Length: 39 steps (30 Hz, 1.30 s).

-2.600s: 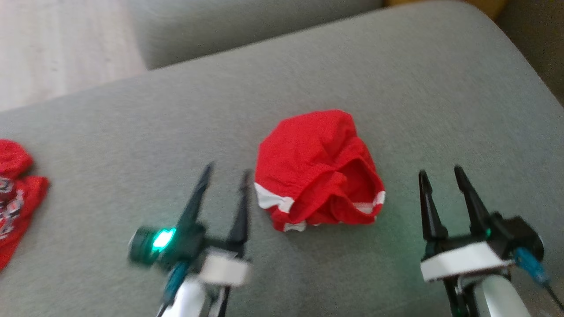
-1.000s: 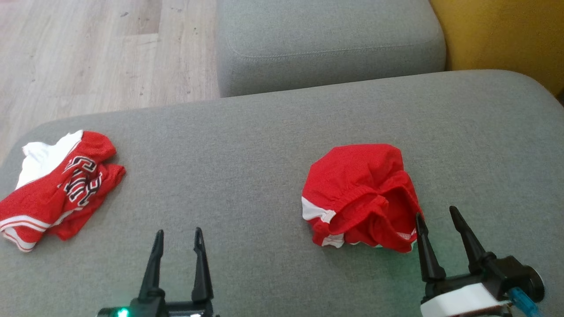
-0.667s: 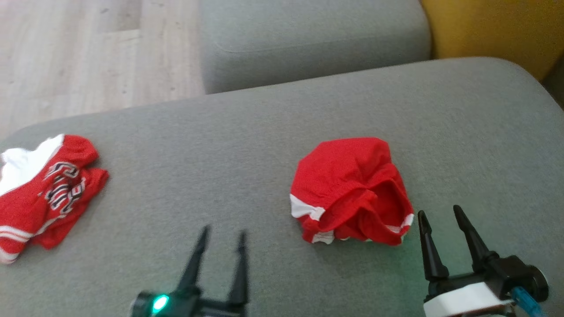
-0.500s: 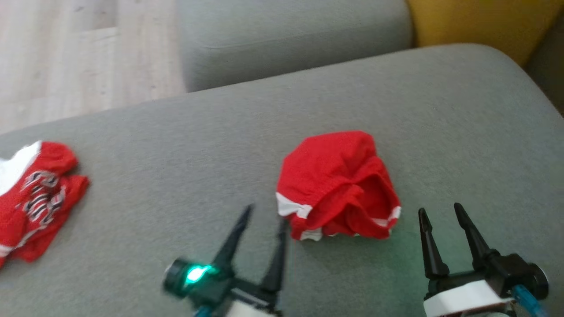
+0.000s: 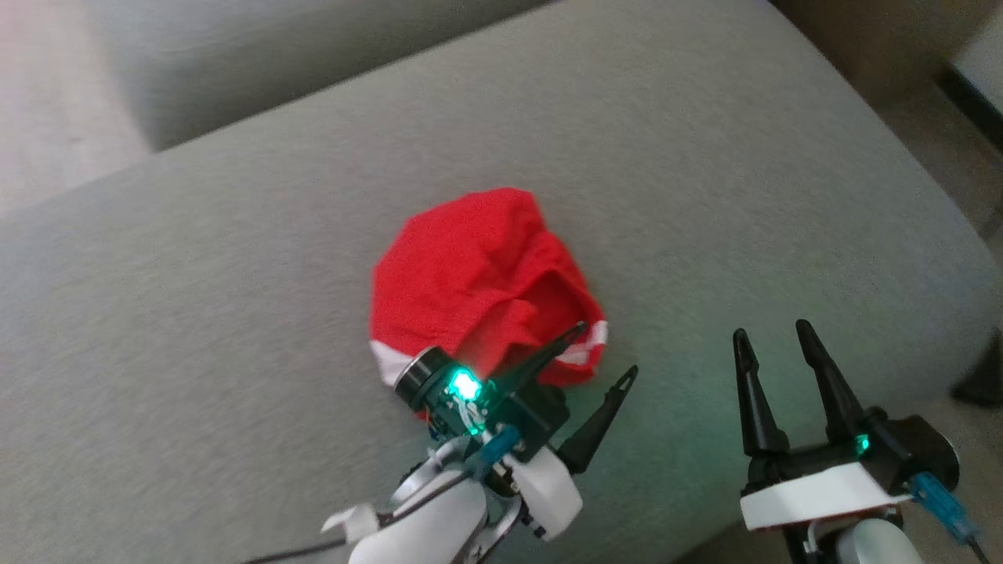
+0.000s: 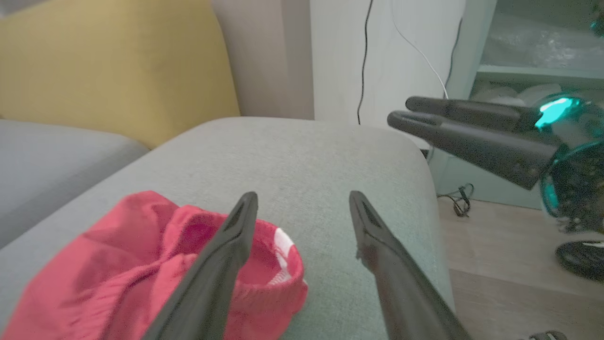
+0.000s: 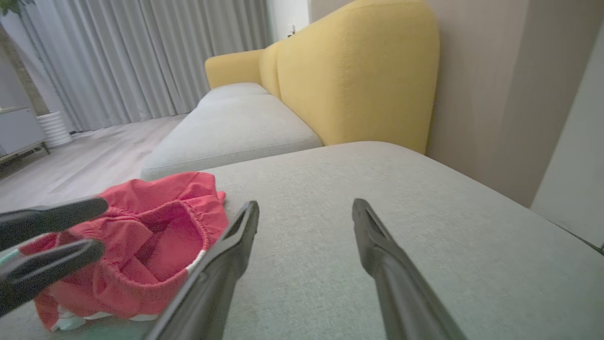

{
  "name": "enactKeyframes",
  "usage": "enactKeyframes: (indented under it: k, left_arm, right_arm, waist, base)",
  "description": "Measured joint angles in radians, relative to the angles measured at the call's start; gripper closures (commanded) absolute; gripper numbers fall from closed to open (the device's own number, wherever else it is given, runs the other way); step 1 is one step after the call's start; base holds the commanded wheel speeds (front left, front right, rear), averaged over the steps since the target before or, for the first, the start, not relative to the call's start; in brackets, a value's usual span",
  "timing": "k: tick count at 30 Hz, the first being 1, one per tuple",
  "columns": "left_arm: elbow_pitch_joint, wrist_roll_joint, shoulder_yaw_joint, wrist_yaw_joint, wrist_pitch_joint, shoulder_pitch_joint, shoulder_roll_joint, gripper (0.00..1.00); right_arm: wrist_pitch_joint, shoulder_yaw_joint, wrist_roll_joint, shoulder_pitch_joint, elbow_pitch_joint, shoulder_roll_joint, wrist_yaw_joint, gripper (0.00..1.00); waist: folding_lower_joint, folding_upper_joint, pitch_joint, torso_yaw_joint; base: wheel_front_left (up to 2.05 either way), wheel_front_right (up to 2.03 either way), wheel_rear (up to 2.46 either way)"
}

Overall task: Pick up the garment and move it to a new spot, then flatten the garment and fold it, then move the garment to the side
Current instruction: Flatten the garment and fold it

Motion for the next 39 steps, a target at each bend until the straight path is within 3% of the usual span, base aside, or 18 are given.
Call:
enactKeyframes:
  k: [6,11,13,19,28,39]
  left_arm:
    - [0.048,-0.06,-0.057,0.038,0.071,-0.053,-0.001,0.0]
    - [0.134,-0.064,-0.068,0.112,0.094,-0.099,0.0,0.0]
    - [0.164,-0.065,-0.077,0.124,0.102,-0.112,0.0,0.0]
    - [0.252,-0.074,-0.105,0.151,0.134,-0.14,-0.001,0.0]
    - [0.299,-0.072,-0.105,0.239,0.111,-0.174,0.0,0.0]
    - [0.316,-0.095,-0.103,0.235,0.11,-0.172,0.006,0.0]
  right_arm:
    - [0.0,0.007,0.014,-0.001,0.006,0.0,0.0,0.0]
    - [0.0,0.023,0.021,-0.001,0.012,0.0,0.0,0.0]
    - [0.0,0.018,0.022,-0.001,0.012,0.0,0.0,0.0]
    - [0.0,0.01,0.022,0.001,0.01,0.0,0.0,0.0]
    - [0.0,0.019,0.03,0.002,0.006,0.0,0.0,0.0]
    - [0.0,0.035,0.03,-0.001,0.016,0.0,0.0,0.0]
  waist:
    - [-0.0001,0.0,0.037,-0.085]
    - [-0.0001,0.0,0.055,-0.152]
    - [-0.0001,0.0,0.056,-0.167]
    - [-0.0002,0.0,0.05,-0.17]
    - [-0.0002,0.0,0.052,-0.167]
    - [-0.0001,0.0,0.065,-0.16]
  base:
    - [0.0,0.0,0.0]
    - [0.0,0.0,0.0]
    - [0.0,0.0,0.0]
    - [0.0,0.0,0.0]
    - [0.0,0.0,0.0]
    - [0.0,0.0,0.0]
